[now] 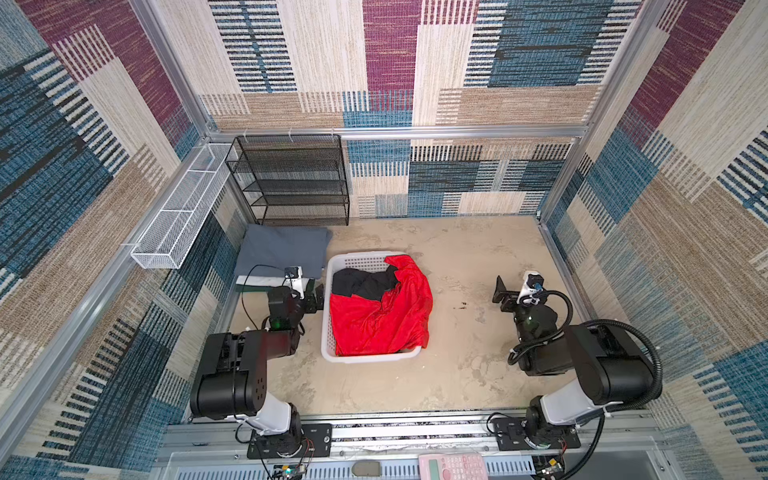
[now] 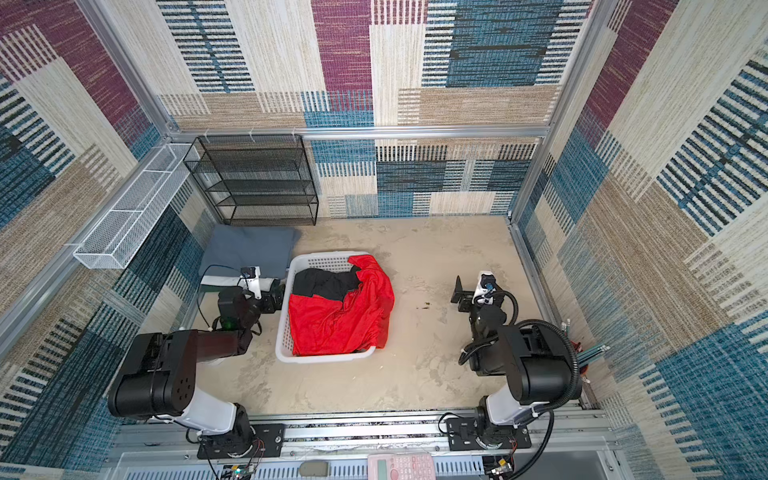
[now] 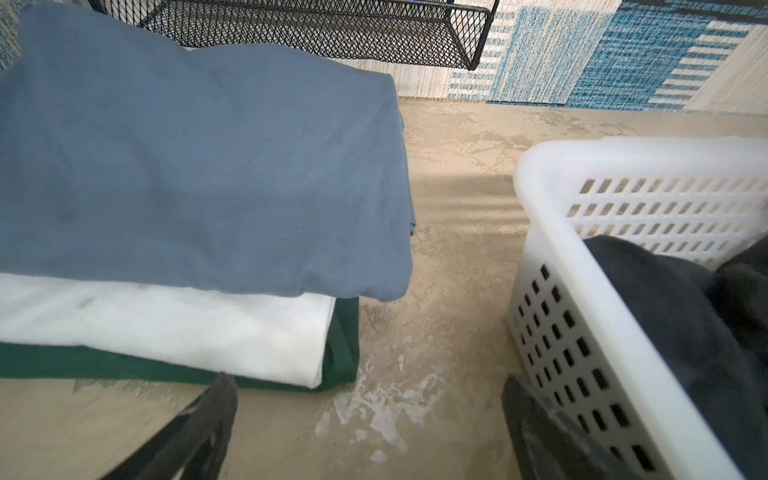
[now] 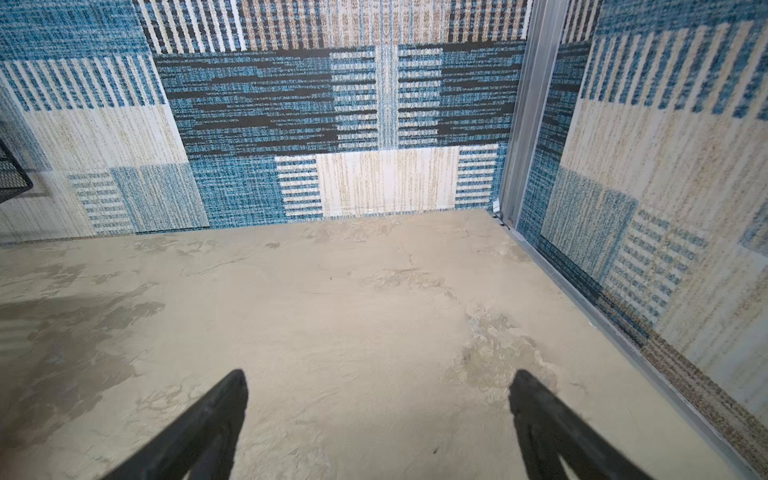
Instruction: Fold and stack the t-shirts
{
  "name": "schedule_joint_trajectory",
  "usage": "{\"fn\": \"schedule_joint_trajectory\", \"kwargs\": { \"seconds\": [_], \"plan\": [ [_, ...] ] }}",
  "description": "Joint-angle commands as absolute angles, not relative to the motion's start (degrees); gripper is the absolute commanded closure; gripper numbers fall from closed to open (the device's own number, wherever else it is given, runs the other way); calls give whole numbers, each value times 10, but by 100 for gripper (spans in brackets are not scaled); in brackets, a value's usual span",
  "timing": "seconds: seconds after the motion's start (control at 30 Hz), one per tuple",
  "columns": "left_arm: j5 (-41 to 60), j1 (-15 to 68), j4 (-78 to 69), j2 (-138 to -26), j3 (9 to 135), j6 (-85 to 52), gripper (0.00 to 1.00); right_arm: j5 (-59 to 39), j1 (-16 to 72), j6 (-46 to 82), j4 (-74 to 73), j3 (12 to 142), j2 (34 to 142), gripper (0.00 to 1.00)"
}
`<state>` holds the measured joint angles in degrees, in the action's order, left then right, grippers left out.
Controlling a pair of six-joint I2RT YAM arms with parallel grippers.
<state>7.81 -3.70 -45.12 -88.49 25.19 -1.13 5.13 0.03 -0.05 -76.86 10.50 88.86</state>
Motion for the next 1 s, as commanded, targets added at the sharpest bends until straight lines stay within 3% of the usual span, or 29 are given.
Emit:
{"fn": "schedule_joint_trajectory", "kwargs": {
  "seconds": [0.0,0.97],
  "plan": [
    [78,-37,-452,-885,255,5,0,55,1,3,-788,105,888,1],
    [82,-40,-452,-886,256,4,0,59,3,0,-786,107,888,1]
  ]
}}
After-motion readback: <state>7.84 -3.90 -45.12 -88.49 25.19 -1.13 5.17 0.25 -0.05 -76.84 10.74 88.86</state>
